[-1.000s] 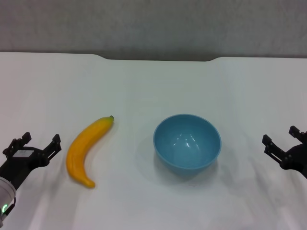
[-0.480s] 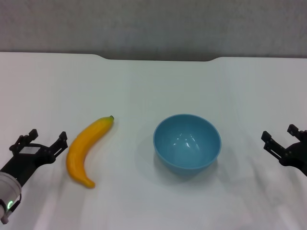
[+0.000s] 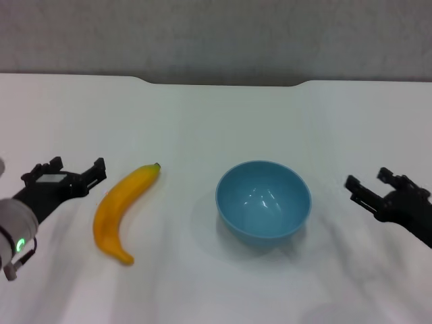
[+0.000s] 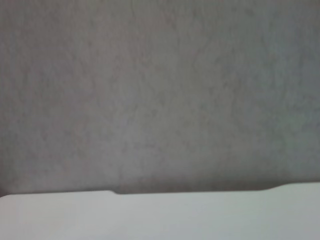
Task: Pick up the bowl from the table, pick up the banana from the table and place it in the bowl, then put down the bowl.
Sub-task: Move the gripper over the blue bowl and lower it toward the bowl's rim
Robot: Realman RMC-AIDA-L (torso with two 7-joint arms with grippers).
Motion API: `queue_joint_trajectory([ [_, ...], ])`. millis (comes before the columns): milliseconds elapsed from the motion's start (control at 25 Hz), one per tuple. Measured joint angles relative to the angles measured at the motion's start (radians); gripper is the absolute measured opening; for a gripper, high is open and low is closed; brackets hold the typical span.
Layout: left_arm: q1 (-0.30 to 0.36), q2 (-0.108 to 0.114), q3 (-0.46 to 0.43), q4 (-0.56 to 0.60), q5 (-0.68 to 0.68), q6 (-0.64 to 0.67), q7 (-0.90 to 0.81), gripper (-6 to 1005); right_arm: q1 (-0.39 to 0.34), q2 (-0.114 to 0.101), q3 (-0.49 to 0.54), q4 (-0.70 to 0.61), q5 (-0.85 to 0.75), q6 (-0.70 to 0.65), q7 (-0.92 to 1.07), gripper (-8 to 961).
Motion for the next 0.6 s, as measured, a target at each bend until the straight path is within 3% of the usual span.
queue_joint_trajectory([
  [240, 0.021, 0.000, -0.012, -0.185, 0.000, 0.243, 0.007, 884, -0.038, -0.069, 0.021, 0.272, -0.271, -0.265, 0.296, 851],
  [400, 0.007, -0.004, -0.035, -0.265, 0.000, 0.420, 0.014, 884, -0.074, -0.078, 0.069, 0.476, -0.570, -0.448, 0.524, 851],
  [600, -0.005, -0.023, -0.070, -0.349, 0.000, 0.592, 0.074, 884, -0.086, -0.068, 0.161, 0.652, -1.067, -0.485, 0.954, 850],
])
